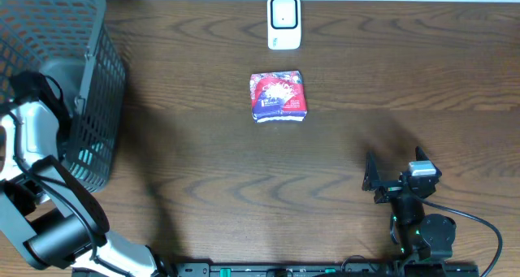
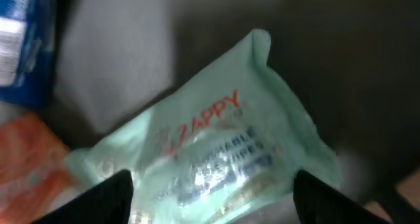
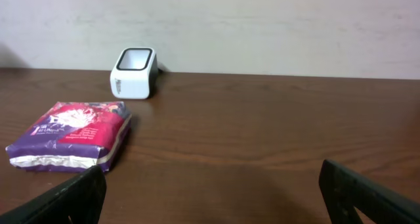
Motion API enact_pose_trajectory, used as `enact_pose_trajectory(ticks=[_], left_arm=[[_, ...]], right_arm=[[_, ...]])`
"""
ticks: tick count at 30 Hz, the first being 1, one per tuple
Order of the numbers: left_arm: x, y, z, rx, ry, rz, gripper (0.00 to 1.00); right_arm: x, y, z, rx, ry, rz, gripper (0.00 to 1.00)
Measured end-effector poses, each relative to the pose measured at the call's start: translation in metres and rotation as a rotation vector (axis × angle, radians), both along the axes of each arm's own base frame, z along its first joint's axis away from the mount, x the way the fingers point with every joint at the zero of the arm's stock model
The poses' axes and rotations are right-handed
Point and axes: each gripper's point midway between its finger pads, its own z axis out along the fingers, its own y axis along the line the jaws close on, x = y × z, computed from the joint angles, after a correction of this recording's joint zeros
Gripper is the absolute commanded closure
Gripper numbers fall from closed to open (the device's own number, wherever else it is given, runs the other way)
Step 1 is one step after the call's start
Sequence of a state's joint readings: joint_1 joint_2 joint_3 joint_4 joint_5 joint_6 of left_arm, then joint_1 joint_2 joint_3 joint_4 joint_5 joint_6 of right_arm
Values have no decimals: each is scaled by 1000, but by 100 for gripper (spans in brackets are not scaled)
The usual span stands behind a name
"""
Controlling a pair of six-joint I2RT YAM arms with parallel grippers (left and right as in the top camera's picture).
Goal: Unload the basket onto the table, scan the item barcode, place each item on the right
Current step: 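Grasp the mint-green wipes pack in the basket with the left gripper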
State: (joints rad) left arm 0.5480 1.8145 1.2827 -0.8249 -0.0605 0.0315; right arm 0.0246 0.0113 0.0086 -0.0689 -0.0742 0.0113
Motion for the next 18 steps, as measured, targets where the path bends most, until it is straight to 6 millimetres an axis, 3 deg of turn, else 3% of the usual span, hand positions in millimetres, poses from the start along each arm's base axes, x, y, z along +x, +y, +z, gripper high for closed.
enact_pose_trajectory(ticks=[3, 6, 9, 14, 18], left_arm=[[0, 0, -13, 8, -17, -3, 22], [4, 2, -18, 24, -42, -8, 32], [7, 2, -22, 33, -62, -24, 46], [12, 3, -22, 47, -89, -33, 89], [14, 7, -17, 68, -106, -27, 93]], right_arm=[[0, 0, 0, 0, 0, 0, 1], [0, 0, 0, 0, 0, 0, 1], [0, 0, 0, 0, 0, 0, 1], [0, 0, 0, 0, 0, 0, 1], [0, 0, 0, 0, 0, 0, 1]])
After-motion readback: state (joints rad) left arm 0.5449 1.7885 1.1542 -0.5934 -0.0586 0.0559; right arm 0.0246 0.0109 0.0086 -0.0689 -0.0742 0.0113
